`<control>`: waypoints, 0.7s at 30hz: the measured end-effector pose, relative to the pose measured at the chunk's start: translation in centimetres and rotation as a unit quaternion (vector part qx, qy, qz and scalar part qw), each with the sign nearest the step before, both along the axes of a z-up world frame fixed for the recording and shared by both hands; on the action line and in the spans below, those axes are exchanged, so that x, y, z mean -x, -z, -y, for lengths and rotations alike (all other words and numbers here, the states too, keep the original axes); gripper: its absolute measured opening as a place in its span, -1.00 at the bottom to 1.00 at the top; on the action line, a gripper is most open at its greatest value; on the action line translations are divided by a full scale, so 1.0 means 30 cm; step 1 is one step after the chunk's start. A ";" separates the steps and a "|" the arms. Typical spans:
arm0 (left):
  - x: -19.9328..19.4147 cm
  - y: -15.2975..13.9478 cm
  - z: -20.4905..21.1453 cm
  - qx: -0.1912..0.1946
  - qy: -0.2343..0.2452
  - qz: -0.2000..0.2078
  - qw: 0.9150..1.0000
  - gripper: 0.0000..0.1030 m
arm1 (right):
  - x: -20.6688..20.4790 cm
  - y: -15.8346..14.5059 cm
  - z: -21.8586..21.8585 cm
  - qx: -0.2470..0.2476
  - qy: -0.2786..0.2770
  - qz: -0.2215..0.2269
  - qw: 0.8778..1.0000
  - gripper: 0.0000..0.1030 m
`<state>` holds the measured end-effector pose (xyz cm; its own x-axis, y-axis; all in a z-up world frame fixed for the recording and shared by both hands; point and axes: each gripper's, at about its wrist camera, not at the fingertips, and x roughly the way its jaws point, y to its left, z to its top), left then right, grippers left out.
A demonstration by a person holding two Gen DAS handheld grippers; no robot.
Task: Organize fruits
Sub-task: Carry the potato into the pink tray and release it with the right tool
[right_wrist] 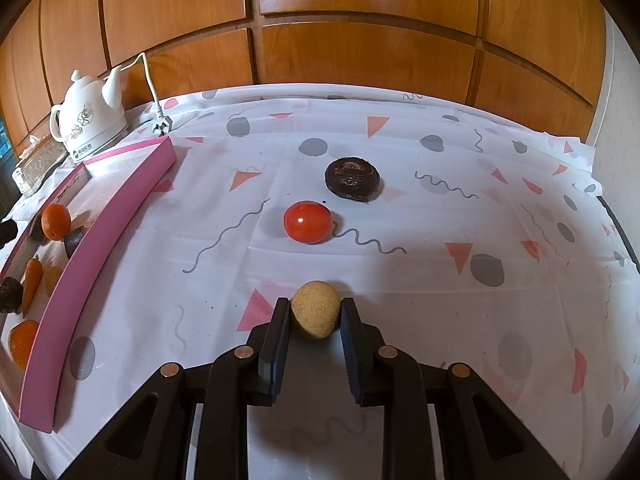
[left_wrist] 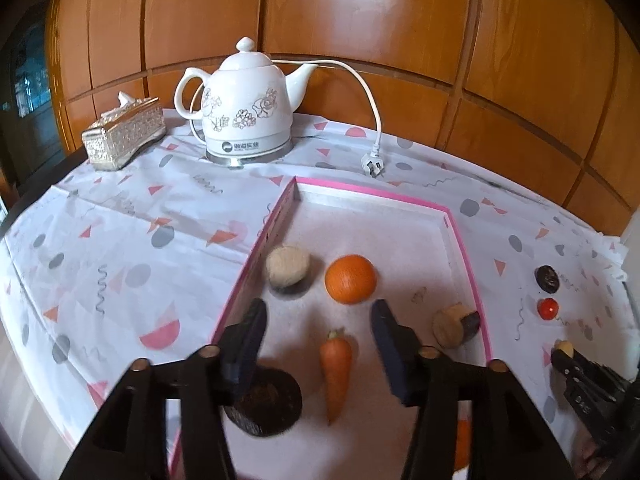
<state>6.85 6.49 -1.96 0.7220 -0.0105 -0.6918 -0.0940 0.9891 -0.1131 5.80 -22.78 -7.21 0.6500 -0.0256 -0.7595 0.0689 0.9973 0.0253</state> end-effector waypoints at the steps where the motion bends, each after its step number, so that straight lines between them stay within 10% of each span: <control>1: 0.010 -0.002 0.002 0.004 -0.002 0.001 1.000 0.27 | 0.001 -0.001 -0.001 0.000 0.000 0.000 1.000 -0.52; 21: 0.148 -0.019 0.014 -0.004 -0.014 0.018 1.000 0.61 | 0.022 -0.173 -0.259 -0.084 -0.141 0.032 0.986 -0.52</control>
<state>2.40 6.07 -1.40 0.7457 0.0151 -0.6661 -0.1179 0.9870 -0.1096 5.13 -15.00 -2.02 0.6605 0.2862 -0.6941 -0.2185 0.9578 0.1870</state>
